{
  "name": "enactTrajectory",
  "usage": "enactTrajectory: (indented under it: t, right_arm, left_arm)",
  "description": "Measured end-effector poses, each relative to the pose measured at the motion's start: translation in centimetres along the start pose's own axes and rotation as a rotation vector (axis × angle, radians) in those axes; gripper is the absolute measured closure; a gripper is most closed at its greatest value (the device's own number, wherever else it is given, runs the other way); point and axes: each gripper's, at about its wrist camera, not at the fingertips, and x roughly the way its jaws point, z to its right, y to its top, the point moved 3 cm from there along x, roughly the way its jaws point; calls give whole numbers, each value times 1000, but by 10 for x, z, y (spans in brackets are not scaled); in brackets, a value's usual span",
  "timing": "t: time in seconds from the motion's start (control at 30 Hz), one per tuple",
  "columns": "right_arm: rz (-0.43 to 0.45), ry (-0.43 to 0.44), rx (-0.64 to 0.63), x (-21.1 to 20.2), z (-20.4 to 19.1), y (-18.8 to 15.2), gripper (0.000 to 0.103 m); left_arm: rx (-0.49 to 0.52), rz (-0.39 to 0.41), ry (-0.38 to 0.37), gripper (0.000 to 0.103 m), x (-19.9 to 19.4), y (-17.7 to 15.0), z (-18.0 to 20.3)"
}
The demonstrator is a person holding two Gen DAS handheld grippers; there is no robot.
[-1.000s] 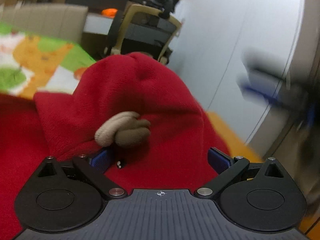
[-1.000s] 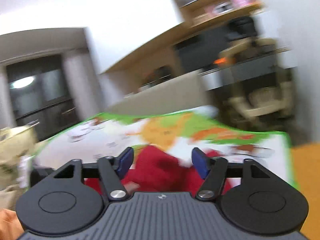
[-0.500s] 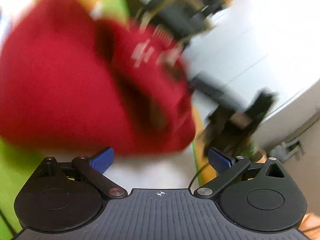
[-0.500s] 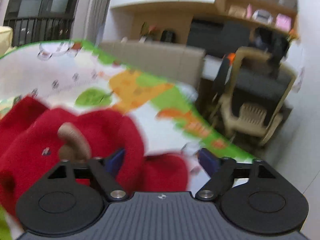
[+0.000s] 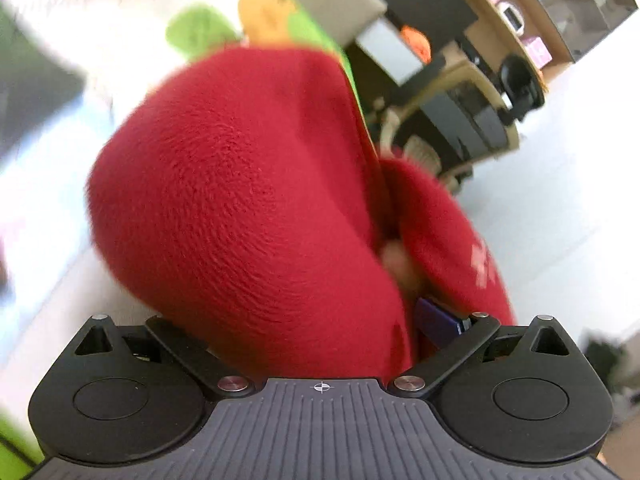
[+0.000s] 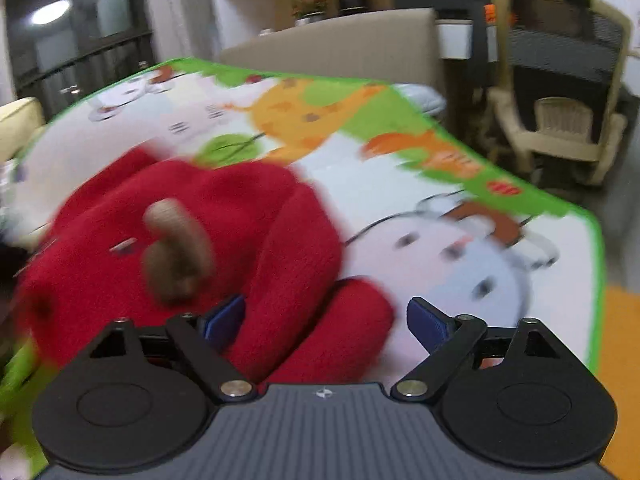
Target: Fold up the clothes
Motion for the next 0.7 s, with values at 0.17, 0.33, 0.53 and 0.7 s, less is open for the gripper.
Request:
enactTrajectory:
  t: [0.17,0.33,0.53,0.7]
  right_arm:
    - [-18,86,-124,-23,-89,-21,23]
    - [69,127,-178,-58,-103,-8,17]
    - [204,27,-115,-90,-79,5,11]
    - [240,18,0,-90,-73,8,11]
  left_arm:
    - [35,43,54,1,5,27,-12]
    - [34,50,72,0,-41,14,-30]
    - [-18,16,-230,0,-110,-20,-13]
    - [12,-78,-203,4,-86,-55,16]
